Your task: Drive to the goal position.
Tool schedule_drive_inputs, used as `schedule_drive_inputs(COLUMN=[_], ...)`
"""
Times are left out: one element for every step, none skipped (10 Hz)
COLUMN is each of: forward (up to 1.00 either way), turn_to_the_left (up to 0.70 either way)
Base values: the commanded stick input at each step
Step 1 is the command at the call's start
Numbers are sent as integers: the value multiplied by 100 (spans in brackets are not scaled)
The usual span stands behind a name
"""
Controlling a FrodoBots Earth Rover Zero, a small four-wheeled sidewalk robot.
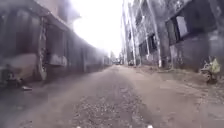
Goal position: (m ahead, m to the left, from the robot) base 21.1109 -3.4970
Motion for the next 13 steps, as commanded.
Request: schedule_drive_inputs(forward=[100, 100, 100, 100, 100, 100, 100, 100, 100, 100, 100, 100, 100], turn_to_the_left=[0, 0, 0, 0, 0, 0, 0, 0, 0, 0, 0, 0, -10])
